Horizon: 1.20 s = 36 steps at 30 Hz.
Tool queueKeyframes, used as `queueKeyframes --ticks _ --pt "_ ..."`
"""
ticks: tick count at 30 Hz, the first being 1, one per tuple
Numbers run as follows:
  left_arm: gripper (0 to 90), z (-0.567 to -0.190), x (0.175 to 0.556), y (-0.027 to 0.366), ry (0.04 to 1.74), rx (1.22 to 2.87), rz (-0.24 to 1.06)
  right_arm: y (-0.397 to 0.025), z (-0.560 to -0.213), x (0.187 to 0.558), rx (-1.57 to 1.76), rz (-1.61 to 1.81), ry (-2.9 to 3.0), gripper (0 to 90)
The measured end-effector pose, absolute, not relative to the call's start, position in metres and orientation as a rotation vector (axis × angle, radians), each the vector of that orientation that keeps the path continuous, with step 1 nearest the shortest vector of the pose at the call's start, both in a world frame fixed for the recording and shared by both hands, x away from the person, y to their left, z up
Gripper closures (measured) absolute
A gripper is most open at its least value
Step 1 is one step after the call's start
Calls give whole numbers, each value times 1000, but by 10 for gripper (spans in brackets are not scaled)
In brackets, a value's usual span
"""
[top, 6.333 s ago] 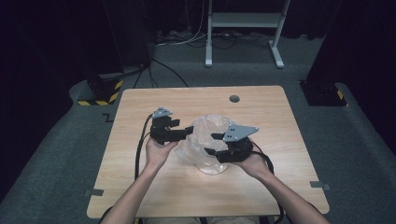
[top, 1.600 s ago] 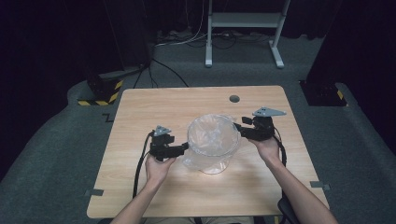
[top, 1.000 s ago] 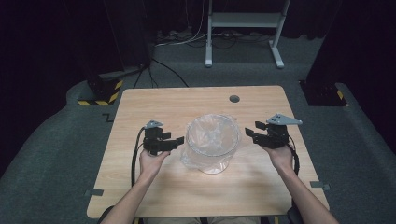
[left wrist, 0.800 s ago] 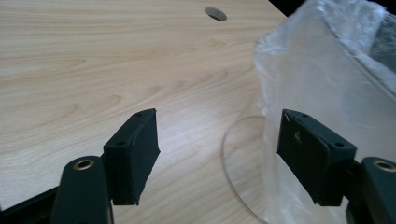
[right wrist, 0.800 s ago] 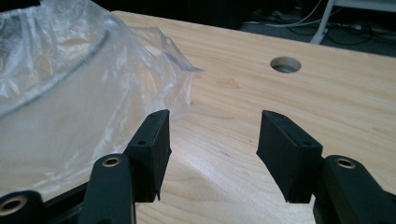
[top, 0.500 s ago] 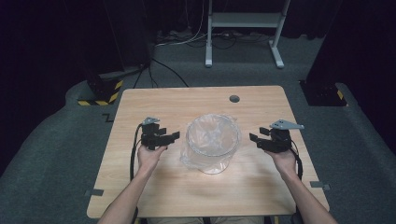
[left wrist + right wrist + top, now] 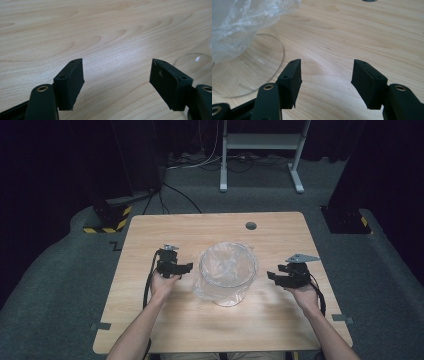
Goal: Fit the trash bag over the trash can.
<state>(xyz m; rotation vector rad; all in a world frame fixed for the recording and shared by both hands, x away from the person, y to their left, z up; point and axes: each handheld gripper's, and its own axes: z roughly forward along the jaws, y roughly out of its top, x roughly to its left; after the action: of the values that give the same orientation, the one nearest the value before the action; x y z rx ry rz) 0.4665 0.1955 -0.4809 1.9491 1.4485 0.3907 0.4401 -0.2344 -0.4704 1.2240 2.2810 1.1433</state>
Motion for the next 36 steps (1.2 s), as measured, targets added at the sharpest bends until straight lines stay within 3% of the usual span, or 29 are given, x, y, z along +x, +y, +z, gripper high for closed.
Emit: queueKeyframes --ticks 10,19,30,36 --pt "248 -489 472 199 1519 1966 384 -236 -478 448 1234 1109 2323 394" --pt "245 -494 474 202 1489 2015 299 -238 -491 466 1304 1060 2337 393" --pt "231 -501 469 211 1505 2053 326 -251 -504 481 1358 1026 2266 404" --pt "217 -505 471 212 1549 2105 409 -254 -509 485 1384 1001 2271 406"
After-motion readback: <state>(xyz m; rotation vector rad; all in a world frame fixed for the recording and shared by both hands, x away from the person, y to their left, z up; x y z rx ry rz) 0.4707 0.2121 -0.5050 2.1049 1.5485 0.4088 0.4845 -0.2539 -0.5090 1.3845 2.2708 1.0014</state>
